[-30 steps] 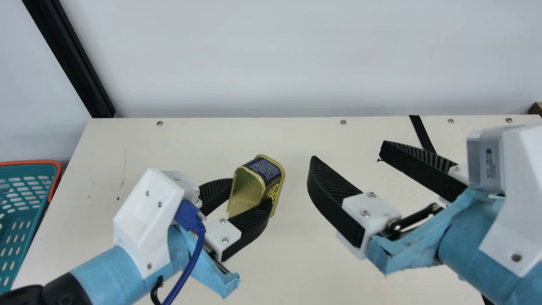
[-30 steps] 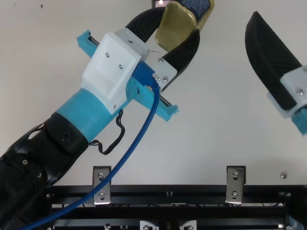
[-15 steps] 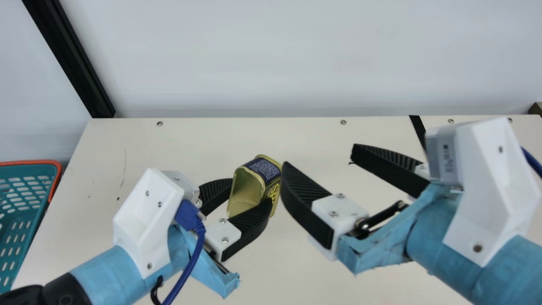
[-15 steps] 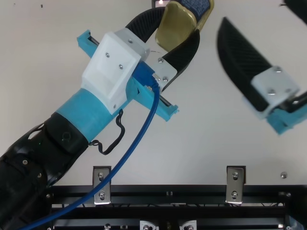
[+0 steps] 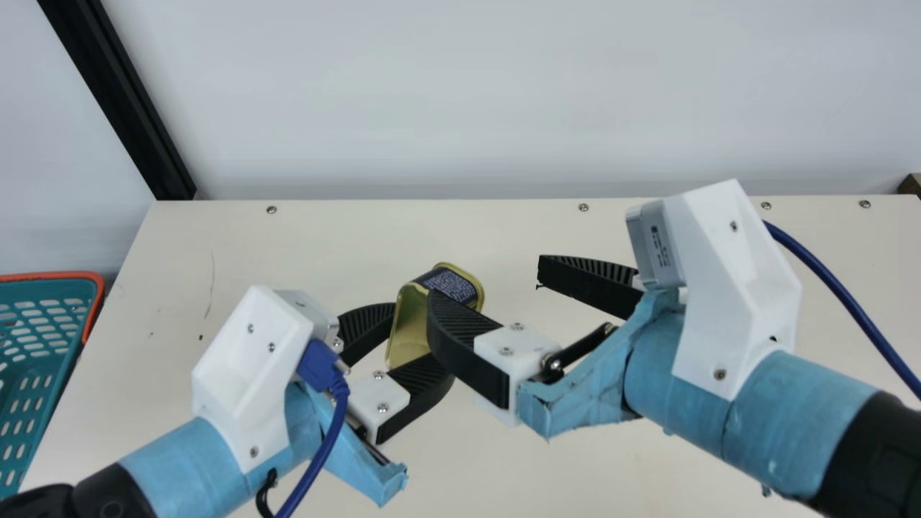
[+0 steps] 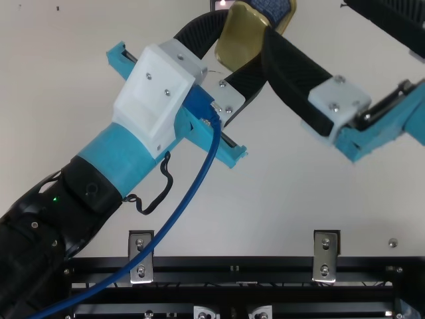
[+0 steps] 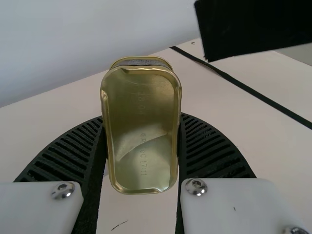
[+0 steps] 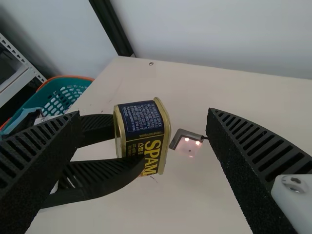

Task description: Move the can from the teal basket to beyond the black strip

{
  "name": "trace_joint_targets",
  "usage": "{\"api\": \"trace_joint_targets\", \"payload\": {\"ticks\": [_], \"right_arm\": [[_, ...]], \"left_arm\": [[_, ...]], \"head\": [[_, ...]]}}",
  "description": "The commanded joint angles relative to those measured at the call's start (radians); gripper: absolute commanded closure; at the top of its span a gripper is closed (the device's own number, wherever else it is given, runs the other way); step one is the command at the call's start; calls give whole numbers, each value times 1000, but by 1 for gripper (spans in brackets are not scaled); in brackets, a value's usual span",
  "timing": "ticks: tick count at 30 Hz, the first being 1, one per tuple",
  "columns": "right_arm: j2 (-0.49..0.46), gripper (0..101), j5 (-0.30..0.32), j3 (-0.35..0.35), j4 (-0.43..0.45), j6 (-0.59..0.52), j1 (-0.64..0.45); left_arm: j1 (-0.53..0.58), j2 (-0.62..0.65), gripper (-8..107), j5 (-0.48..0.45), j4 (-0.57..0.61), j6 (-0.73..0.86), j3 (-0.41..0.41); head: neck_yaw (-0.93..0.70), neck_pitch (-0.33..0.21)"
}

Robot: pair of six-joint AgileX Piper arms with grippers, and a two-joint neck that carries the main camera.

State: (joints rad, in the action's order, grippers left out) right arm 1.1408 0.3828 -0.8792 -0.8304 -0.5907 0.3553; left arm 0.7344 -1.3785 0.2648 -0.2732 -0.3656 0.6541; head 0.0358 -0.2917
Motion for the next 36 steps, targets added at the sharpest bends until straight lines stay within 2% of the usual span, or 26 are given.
{"api": "trace_joint_targets", "payload": {"ticks": [1,7,16,35,36], "right_arm": [[22,0,20,-4,-67,-83,-17],[80,0,66,-23,-178,-210,-57],[141,0,99,-37,-278,-314,-54],[243,0,14,-63,-261,-323,28],[241,0,23,-61,-265,-326,27]], "left_arm": [[0,0,89,0,0,0,0],[0,0,89,0,0,0,0],[0,0,89,0,0,0,0],[0,0,89,0,0,0,0],[0,0,89,0,0,0,0]], "head": [[8,-2],[8,-2],[8,-2],[8,-2],[8,-2]]}}
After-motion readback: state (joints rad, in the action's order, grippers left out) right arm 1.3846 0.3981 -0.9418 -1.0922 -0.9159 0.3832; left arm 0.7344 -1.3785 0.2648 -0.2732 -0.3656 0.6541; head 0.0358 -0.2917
